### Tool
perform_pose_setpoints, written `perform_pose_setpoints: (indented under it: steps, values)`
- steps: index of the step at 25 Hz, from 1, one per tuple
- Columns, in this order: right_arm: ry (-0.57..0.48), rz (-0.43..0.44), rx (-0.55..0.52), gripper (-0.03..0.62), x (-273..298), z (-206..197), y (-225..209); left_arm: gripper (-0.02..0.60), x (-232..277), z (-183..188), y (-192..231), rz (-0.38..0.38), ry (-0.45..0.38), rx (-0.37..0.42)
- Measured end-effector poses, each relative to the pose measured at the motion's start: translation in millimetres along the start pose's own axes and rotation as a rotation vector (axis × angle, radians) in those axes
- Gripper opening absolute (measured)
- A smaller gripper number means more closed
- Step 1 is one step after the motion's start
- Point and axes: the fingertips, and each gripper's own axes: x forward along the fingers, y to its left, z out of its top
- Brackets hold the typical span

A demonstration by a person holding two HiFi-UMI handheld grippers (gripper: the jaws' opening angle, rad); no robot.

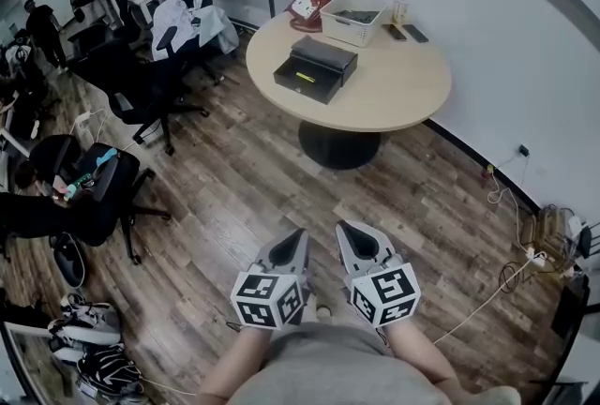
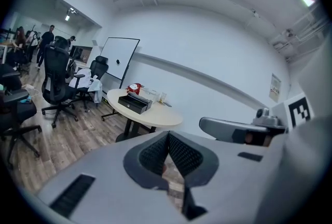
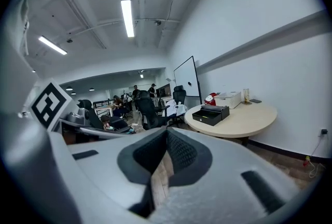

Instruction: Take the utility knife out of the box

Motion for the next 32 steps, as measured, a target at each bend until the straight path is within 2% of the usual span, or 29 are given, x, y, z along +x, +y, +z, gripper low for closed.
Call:
perform_pose_setpoints:
  steps: [4, 9, 23, 32]
  values:
    - [0.003, 0.022, -0.021, 0.000, 18.7, 4.5, -4.7, 0.003, 18.6, 10.1, 12.5, -0.001, -0.006, 0.001]
    - [0.017, 0.005, -0.002, 0.000, 55.2, 7.3, -31.7, 0.003, 60.2, 26.4, 29.4, -0.018, 0.000, -0.002]
    - [0.019, -0.032, 0.009, 0.000, 181.9, 55.7, -93.3, 0.003, 174.0, 100.5, 97.7, -0.083, 0.043, 0.014]
    - [-0.008, -0.060, 0.008, 0.000, 267.6, 87.2, -119.3, 0.003, 232.5, 146.6, 152.1, -0.120, 0.042, 0.036]
